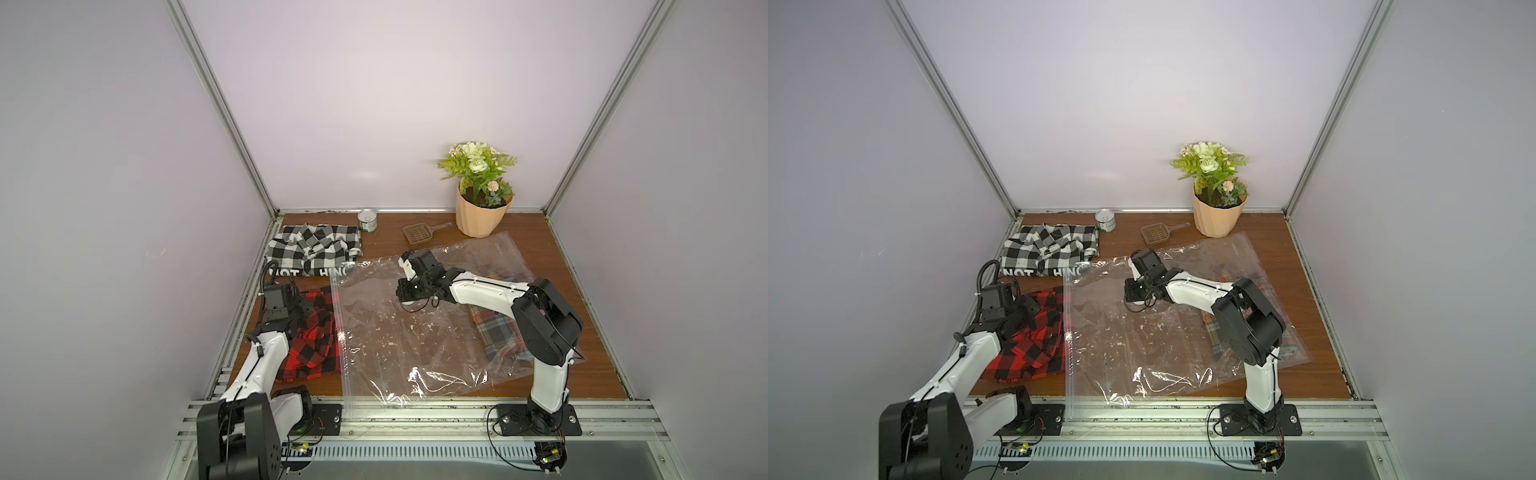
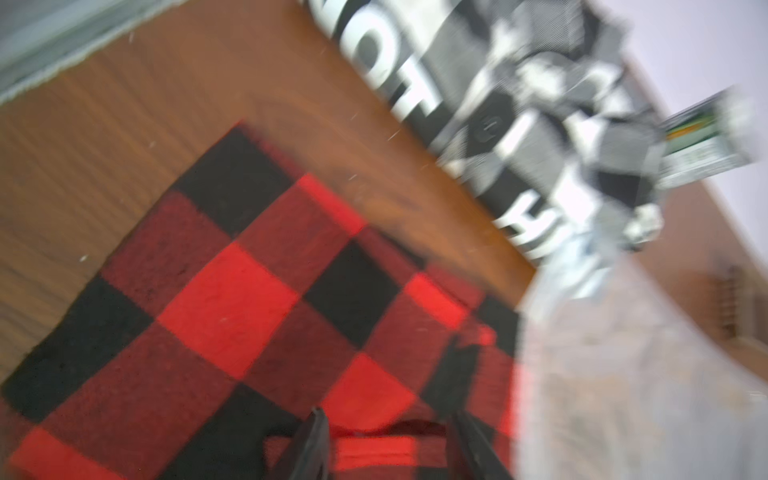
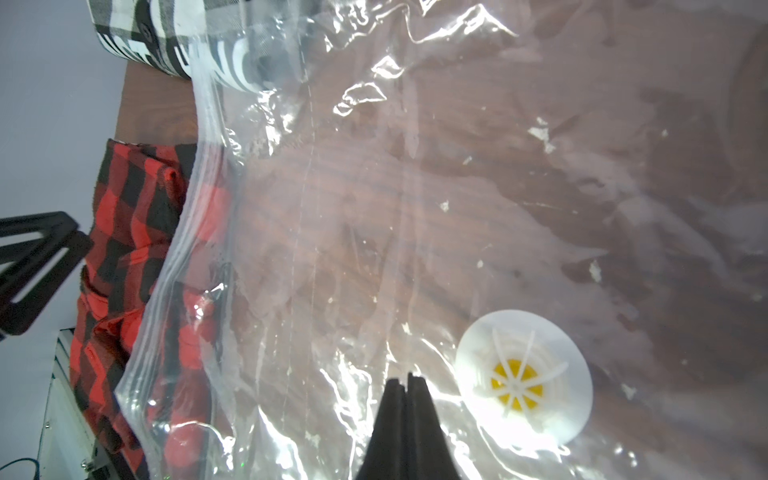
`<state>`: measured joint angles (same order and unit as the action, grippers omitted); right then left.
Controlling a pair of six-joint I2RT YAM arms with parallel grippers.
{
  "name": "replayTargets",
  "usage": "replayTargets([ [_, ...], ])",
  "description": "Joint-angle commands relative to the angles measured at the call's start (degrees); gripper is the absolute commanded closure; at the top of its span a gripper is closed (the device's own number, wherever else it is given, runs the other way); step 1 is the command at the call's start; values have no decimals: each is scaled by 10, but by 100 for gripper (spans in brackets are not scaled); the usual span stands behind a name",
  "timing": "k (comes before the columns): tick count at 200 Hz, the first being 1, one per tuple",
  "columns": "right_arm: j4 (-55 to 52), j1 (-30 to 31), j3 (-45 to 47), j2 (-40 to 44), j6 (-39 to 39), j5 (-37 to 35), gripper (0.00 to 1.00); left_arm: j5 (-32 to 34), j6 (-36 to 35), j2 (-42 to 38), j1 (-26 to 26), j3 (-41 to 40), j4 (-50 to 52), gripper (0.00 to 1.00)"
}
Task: Take the shirt out of the vacuum bag
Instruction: Take out the shirt from the vacuum bag.
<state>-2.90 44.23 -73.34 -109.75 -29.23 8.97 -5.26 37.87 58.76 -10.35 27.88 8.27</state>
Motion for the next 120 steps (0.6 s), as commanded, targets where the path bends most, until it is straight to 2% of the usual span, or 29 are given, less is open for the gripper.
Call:
replayTargets([
  [1, -9, 0, -21, 2, 14, -6, 100, -3, -15, -20, 9, 8, 55, 40],
  [30, -12, 0, -22, 7, 12, -4, 100, -26, -26, 7, 11, -10, 45, 40],
  [47, -13, 0, -14, 19, 12, -6, 100, -34, -15, 15, 22, -28, 26, 45],
  [80, -14, 0, 7, 46, 12, -12, 100, -43, 15, 44, 49, -64, -17, 45],
  [105, -12, 0, 20, 62, 10, -15, 100, -37, 45, 49, 49, -93, -60, 44],
  [120, -12, 1, 26, 70, 11, -19, 100, -8, 41, 61, 48, -92, -68, 43],
])
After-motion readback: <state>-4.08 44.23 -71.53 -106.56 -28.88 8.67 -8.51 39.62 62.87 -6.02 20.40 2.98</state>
